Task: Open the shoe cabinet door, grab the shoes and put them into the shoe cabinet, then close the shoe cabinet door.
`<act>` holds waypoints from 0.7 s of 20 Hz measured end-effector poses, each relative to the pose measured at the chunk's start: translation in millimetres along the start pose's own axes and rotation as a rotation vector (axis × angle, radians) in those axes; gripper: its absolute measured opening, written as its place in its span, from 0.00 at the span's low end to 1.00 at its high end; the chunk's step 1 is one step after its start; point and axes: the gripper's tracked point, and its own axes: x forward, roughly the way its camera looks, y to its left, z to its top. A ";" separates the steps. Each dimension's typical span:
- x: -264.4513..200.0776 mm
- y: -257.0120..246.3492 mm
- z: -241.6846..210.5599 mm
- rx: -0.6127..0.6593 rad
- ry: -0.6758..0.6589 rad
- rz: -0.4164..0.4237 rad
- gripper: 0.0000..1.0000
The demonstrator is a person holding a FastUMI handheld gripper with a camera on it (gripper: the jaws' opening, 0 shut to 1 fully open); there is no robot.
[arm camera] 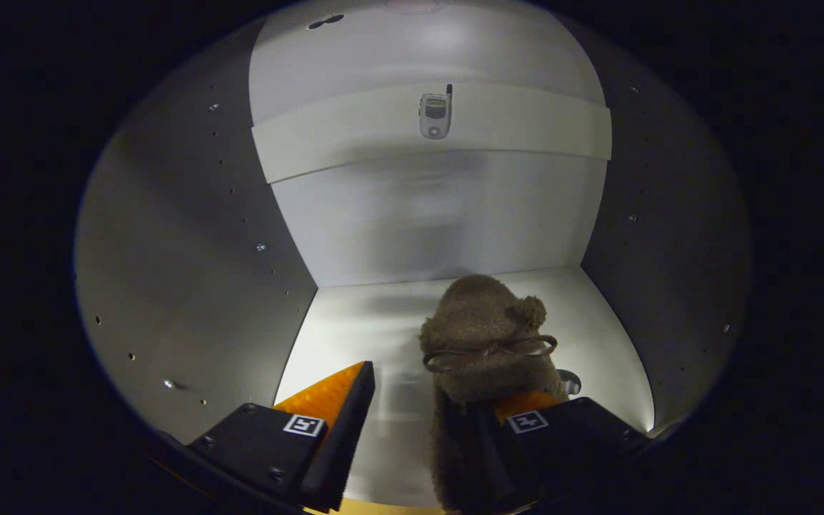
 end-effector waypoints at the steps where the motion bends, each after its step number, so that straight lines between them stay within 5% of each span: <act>1: -5.8 3.0 -2.3 -0.007 0.001 0.007 0.82; 4: -21.5 1.3 -4.0 -0.035 -0.015 -0.005 0.96; 14: -104.0 -15.5 15.7 0.028 -0.171 0.035 0.97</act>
